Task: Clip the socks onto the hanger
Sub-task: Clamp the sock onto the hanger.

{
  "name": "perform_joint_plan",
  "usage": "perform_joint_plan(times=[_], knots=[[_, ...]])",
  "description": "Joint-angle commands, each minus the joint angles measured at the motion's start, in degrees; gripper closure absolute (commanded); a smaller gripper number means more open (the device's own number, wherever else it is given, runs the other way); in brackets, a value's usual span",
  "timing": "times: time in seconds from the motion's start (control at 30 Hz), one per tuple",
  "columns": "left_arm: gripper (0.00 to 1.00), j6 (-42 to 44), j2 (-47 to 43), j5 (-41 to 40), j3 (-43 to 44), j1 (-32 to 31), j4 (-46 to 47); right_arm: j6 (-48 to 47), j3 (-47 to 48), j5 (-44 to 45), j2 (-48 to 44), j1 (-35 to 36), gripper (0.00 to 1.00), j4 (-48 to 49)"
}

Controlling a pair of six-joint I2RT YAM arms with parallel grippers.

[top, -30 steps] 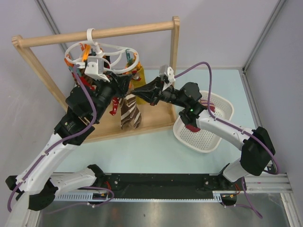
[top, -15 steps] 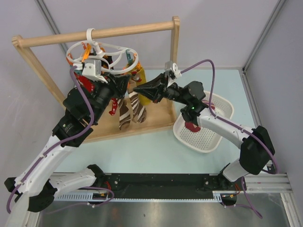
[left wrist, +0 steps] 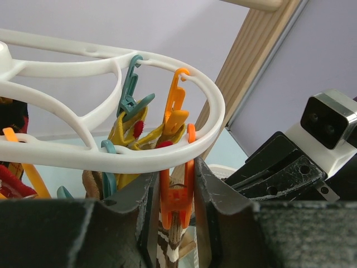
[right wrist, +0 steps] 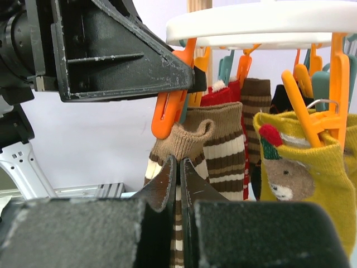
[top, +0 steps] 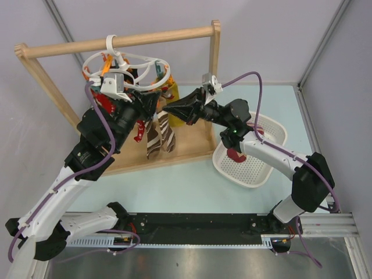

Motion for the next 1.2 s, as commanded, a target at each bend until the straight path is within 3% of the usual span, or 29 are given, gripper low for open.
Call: perform_joint_plan(times=[0.0, 0.33, 0.67, 0.7, 0.73, 0.8, 0.83, 1.0, 1.17], knots=[[1.0, -0.7, -0.5, 0.8, -0.1, 0.3, 2.3, 1.2, 3.4, -0.5, 0.8, 0.3, 1.0, 4.3], [1.0, -1.1, -0.5, 1.3, -0.5, 0.2, 2.6, 2.3, 4.7, -0.5, 2.3, 1.2, 1.0, 5.5], [0.93, -0.9, -0.5, 1.2, -0.5, 0.2, 2.5, 2.4, 5.4, 0.0, 1.7, 1.1, 1.0, 5.6], [0.9, -0.8, -0.5, 1.2, -0.5, 0.3, 2.4, 2.4, 5.4, 0.0, 1.7, 1.1, 1.0, 5.6], [0.79, -0.8, -0.5, 1.3, -0.3, 0.3, 2.4, 2.5, 5.5, 0.1, 1.7, 1.1, 1.0, 5.6], [0.69, -0.7, -0.7, 1.2, -0.3, 0.2, 2.4, 2.5, 5.5, 0.0, 1.8, 1.1, 1.0, 5.5], [0.59, -0.7, -0.9, 1.2, -0.2, 0.3, 2.4, 2.5, 5.5, 0.2, 1.8, 1.1, 1.0, 5.5], [0.37, -0.6, -1.5, 1.1, 0.0, 0.2, 2.1, 2.8, 5.5, 0.3, 1.8, 1.1, 0.92, 5.4], [0.16, -0.6, -2.9, 0.7, 1.0, 0.2, 0.2, 2.0, 5.5, 1.6, 0.0, 0.5, 0.57, 1.5]])
